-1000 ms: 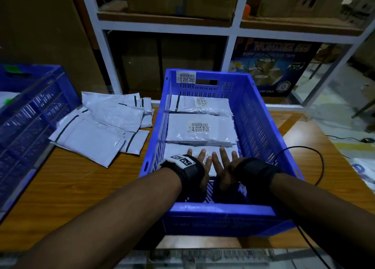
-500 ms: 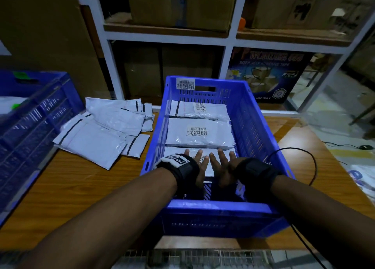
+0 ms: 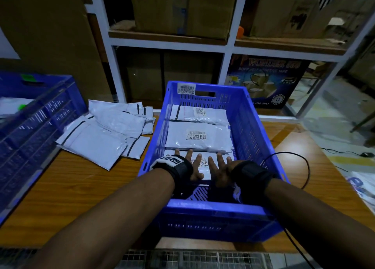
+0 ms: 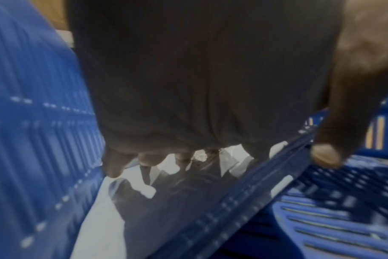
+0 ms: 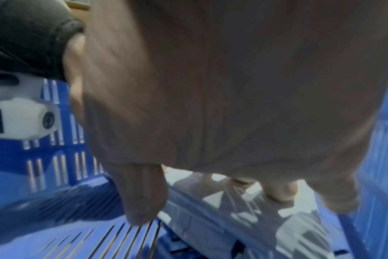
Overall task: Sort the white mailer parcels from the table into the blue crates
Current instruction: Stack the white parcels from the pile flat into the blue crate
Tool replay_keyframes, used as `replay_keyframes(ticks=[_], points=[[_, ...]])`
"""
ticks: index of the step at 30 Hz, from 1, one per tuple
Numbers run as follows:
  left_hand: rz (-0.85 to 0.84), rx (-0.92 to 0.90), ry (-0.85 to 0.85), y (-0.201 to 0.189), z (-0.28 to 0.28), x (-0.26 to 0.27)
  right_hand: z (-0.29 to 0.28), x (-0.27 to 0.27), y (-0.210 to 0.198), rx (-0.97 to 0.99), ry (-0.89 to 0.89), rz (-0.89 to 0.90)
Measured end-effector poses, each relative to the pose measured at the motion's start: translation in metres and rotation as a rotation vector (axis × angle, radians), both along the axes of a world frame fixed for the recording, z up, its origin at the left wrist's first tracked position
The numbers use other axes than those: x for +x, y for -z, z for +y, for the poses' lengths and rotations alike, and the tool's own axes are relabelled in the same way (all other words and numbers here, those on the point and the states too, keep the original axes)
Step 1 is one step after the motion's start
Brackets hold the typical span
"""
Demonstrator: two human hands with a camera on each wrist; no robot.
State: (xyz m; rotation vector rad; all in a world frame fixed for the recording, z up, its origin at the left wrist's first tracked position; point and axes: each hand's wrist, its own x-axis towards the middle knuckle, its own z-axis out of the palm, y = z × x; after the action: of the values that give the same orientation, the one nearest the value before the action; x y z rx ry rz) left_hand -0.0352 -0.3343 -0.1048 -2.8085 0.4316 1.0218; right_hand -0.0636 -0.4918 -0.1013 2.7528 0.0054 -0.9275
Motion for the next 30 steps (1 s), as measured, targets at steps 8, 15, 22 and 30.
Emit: replay_keyframes(ticks=[8, 15, 22, 30], points=[[-0.081, -0.039, 0.202, -0.068, -0.014, -0.022, 0.008, 0.001, -0.059, 0.245, -0.026, -0.063], [-0.165, -0.101, 0.176, -0.110, -0.007, -0.010, 0.008, 0.025, -0.097, 0.254, -0.150, -0.239], [-0.212, -0.039, 0.054, -0.079, -0.004, 0.003, 0.004, 0.037, -0.069, 0.262, -0.177, -0.304], [-0.219, -0.100, -0.032, -0.039, -0.002, 0.026, 0.001, 0.061, -0.037, 0.239, -0.024, -0.211]])
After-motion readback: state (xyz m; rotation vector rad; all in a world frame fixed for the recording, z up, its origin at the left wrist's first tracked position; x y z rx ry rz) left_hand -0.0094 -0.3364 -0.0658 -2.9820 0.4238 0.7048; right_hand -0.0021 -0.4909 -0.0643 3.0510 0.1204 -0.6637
